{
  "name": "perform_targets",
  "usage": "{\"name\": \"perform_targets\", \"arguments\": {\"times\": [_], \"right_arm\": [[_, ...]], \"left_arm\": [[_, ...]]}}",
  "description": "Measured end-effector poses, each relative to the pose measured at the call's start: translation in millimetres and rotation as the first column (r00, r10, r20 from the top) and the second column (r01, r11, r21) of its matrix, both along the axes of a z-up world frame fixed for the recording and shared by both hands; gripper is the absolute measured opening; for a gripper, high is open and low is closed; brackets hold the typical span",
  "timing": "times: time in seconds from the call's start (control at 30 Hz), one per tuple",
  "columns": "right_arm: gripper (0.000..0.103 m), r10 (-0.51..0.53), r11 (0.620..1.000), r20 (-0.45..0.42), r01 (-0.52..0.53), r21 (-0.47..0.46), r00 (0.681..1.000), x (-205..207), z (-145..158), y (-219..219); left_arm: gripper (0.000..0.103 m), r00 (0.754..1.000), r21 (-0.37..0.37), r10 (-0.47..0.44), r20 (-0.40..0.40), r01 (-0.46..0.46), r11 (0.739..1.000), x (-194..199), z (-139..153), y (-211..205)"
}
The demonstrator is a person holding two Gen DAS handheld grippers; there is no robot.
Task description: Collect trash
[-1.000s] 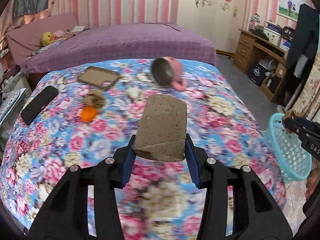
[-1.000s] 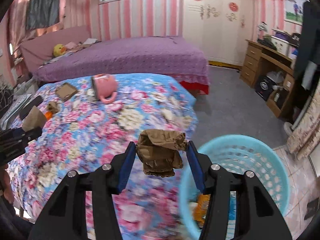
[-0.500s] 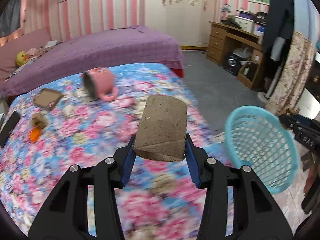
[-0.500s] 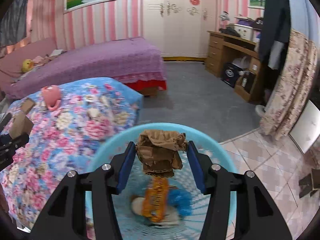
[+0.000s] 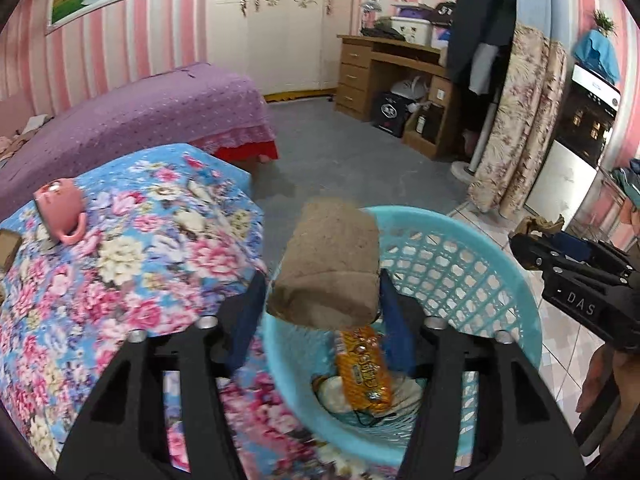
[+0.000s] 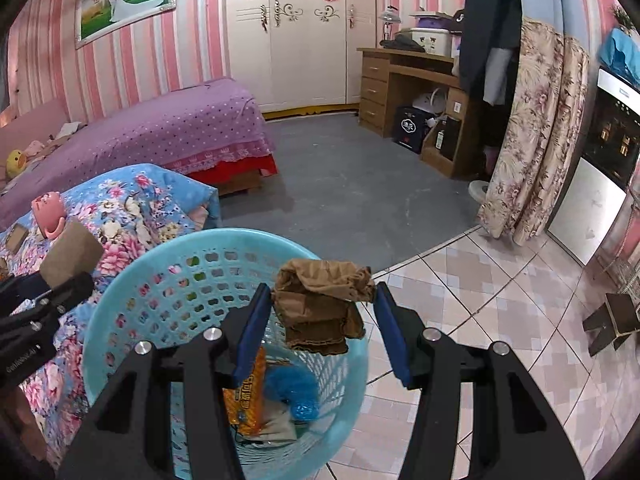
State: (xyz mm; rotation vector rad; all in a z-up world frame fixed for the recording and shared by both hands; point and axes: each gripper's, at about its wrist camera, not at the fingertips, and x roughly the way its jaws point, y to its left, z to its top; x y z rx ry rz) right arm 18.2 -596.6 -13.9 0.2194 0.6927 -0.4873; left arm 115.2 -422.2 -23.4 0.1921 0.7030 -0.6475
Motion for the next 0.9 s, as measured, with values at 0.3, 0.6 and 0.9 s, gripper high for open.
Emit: {"name": "perform_targets", "arguments": {"times": [0.3, 0.6, 0.9], "right_arm": [[0.054, 0.041, 0.999, -0.014, -0.041, 0.001, 0.999, 8, -6, 12], [0.081, 0.071, 0.997, 0.009, -0.071, -0.006, 0.997, 14, -3, 32], [0.094, 0.062, 0.997, 0.027, -0.061, -0.037, 0.998, 33, 12, 65]], "left_arm": [[0.093, 0.994, -0.007, 0.1, 0.032, -0.1, 0.995, 18, 4, 35], [0.098, 0.982, -0.029, 0.185, 0.048, -0.184, 0.983, 26, 15, 82], [0.098, 0.962, -0.029, 0.263, 0.075, -0.261, 0.965, 31, 28, 142]]}}
